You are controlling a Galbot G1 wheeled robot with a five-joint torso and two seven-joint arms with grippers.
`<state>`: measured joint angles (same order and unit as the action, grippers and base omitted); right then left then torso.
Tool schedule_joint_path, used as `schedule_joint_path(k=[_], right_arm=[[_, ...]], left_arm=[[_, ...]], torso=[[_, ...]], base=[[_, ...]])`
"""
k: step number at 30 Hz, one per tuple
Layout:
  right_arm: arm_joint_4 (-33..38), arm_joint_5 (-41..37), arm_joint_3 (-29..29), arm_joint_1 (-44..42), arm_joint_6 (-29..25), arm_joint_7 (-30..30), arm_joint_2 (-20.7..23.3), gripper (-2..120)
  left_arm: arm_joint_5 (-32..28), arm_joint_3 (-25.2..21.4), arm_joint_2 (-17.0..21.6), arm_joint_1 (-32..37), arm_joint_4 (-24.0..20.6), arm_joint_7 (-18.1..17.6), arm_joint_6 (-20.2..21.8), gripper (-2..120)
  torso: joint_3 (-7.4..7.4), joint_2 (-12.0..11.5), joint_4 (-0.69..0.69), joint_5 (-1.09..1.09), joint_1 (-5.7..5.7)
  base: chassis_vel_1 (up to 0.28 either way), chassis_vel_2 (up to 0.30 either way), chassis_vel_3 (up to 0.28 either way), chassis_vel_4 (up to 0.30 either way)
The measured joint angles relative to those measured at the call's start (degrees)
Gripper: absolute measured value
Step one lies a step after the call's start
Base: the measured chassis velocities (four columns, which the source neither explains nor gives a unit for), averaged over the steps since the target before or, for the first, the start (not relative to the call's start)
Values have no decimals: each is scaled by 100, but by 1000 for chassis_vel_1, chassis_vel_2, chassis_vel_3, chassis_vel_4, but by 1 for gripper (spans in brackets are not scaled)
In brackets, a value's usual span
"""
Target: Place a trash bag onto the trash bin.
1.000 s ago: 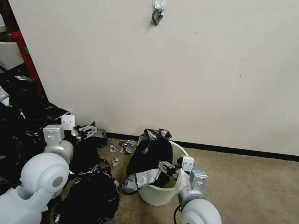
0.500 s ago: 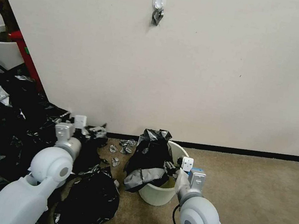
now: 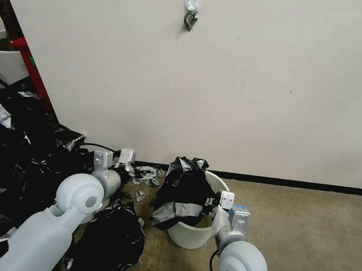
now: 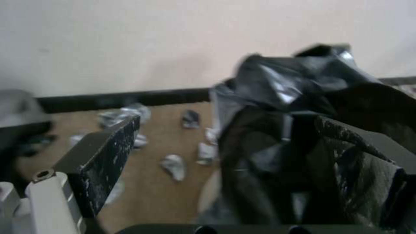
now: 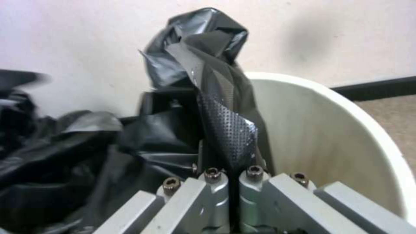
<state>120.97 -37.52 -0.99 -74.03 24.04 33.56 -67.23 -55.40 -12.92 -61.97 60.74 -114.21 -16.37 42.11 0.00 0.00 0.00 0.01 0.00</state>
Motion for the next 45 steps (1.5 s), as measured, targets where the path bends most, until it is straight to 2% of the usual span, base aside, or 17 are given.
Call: schedule_joint_path(k=[2, 3, 7, 15, 21, 25, 26, 29, 30, 33, 34, 37, 38, 40, 43, 45], right_arm=[[55, -6, 37, -18, -36, -36, -23, 0], [55, -6, 37, -18, -36, -36, -23, 0], [71, -2, 67, -27, -50, -51, -91, 0], [50, 29, 37, -55, -109, -88, -168, 0], [51, 67, 21, -65, -127, -103, -168, 0], [26, 140, 19, -59, -145, -109, -188, 0], [26, 140, 19, -59, -145, -109, -188, 0], [3, 205, 17, -53, -163, -111, -202, 0], [3, 205, 17, -53, -163, -111, -202, 0], [-49, 300, -33, -54, -238, -119, -204, 0], [-49, 300, -33, -54, -238, -119, -204, 0], [-119, 375, -128, -56, -369, -142, -187, 0], [-119, 375, -128, -56, -369, -142, -187, 0], [-174, 377, -194, -52, -455, -165, -153, 0], [-211, 377, -244, -50, -500, -192, -122, 0], [-253, 368, -346, -41, -594, -269, -70, 0]], left_arm=[[124, 286, -160, -123, 102, 1, 2, 100], [124, 286, -160, -123, 102, 1, 2, 100], [770, 922, -503, -376, 450, -11, 25, 100], [1211, 1288, -865, -593, 1160, -155, 15, 100], [1318, 1372, -955, -618, 1344, -177, 8, 98], [1373, 1440, -969, -618, 1390, -245, 8, 80], [1373, 1440, -969, -618, 1390, -245, 8, 80], [1442, 1478, -929, -608, 1422, -289, 8, 67], [1442, 1478, -929, -608, 1422, -289, 8, 67], [1476, 1479, -849, -570, 1467, -361, 9, 52], [1476, 1479, -849, -570, 1467, -361, 9, 52], [1485, 1385, -755, -465, 1464, -336, 0, 38], [1485, 1385, -755, -465, 1464, -336, 0, 38], [1483, 1315, -646, -377, 1387, -210, -1, 27], [1480, 1263, -569, -327, 1339, -132, 1, 20], [1493, 1128, -434, -230, 1231, 129, 2, 9]], torso=[[0, 0, -1, 0, 0], [0, 0, -1, 0, 0], [0, 0, -1, -1, 0], [0, 0, -1, 0, 0], [0, 0, 0, 0, 0], [0, 0, 0, 0, 0], [0, 0, 0, 0, 0], [0, 0, 0, -1, 0], [0, 0, 0, -1, 0], [0, 0, 0, -1, 0], [0, 0, 0, -1, 0], [0, 0, 0, -1, 0], [0, 0, 0, -1, 0], [0, 0, 0, -1, 0], [0, 0, 0, -1, 0], [0, 0, 0, -1, 0]], base=[[0, 0, 0, 0], [0, 0, 0, 0], [0, 0, 0, 0], [0, 0, 0, 0], [0, 0, 0, 0], [0, 0, 0, 0], [0, 0, 0, 0], [0, 0, 0, 0], [0, 0, 0, 0], [0, 0, 0, 0], [0, 0, 0, 0], [0, 0, 0, 0], [0, 0, 0, 0], [0, 0, 0, 0], [0, 0, 0, 0], [0, 0, 0, 0]])
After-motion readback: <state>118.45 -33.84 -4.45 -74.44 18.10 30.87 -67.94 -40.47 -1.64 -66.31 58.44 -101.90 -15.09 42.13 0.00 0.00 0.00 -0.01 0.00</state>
